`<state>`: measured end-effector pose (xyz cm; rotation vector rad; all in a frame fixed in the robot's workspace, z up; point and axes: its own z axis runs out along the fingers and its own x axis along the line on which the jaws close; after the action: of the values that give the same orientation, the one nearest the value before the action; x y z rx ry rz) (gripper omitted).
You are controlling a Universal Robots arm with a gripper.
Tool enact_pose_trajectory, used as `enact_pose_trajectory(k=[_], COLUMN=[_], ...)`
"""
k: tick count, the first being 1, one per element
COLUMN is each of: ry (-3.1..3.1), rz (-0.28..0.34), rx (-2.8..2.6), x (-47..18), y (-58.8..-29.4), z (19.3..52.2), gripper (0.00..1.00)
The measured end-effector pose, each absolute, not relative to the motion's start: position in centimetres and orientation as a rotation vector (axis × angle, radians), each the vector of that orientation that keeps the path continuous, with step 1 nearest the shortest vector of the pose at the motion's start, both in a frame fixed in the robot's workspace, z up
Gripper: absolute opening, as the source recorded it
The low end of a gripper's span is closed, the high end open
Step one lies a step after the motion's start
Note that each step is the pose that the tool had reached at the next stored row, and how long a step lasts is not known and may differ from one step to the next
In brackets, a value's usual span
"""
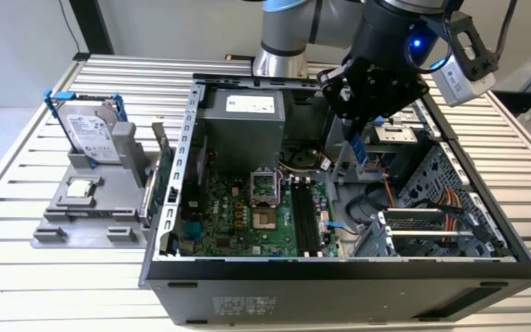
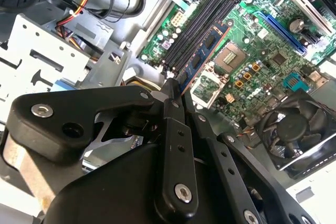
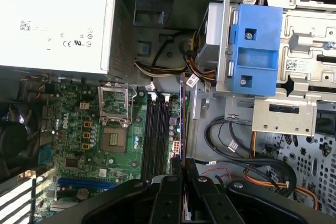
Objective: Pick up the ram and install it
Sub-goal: 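Insert the ram into the slot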
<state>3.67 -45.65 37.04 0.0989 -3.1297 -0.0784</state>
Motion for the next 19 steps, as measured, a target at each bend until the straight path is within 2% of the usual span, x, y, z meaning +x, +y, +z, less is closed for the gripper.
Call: enact_pose_trajectory(k=[19], ry=[-3.147], rz=[-0.078], rx=[0.100], x=[3.67], y=[-45.65], z=[36.29], gripper=[0.00])
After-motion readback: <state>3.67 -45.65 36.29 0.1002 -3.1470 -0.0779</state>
